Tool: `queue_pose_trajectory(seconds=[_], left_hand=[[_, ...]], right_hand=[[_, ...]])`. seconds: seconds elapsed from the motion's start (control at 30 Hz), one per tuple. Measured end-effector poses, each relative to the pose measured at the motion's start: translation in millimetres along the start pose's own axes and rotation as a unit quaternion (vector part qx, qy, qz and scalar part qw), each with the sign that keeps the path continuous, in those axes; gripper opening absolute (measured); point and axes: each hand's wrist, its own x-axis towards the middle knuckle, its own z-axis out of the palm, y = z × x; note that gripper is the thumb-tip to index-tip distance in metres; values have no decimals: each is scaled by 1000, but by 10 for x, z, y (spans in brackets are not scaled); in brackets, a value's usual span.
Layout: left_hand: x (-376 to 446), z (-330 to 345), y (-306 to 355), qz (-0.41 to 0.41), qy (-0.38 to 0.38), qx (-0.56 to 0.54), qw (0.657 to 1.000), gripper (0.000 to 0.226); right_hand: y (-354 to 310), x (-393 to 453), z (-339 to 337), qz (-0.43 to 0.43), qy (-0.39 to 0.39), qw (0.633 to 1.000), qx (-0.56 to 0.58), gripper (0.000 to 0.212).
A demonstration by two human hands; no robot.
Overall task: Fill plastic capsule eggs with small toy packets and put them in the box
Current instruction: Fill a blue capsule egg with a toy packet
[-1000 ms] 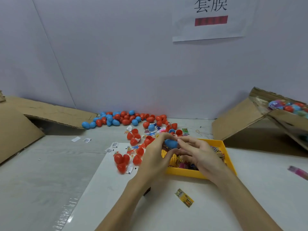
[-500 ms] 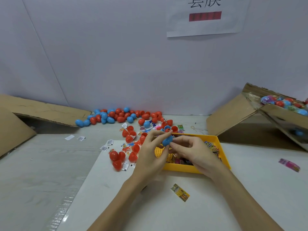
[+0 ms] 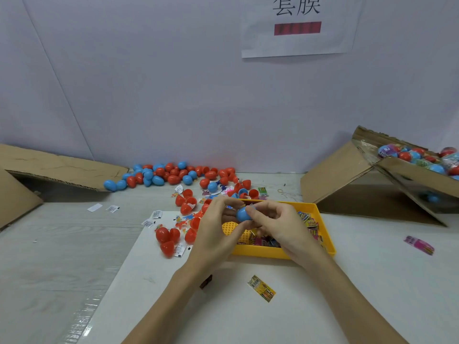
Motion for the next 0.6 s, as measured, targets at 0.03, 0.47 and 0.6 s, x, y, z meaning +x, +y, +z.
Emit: queue_pose_trajectory(seconds=[0.03, 0.47, 0.6], left_hand=[[-3, -3, 3, -6, 3, -6, 1000, 32], [-12, -11, 5, 13, -23, 3, 1000, 35], [-7, -23, 28, -11, 21, -22, 999, 31]], right_hand=[[-4, 4, 10, 5, 0, 1000, -5, 32], [-5, -14, 10, -7, 9, 999, -37, 31], [-94, -2, -59, -8, 59, 998, 31, 28]])
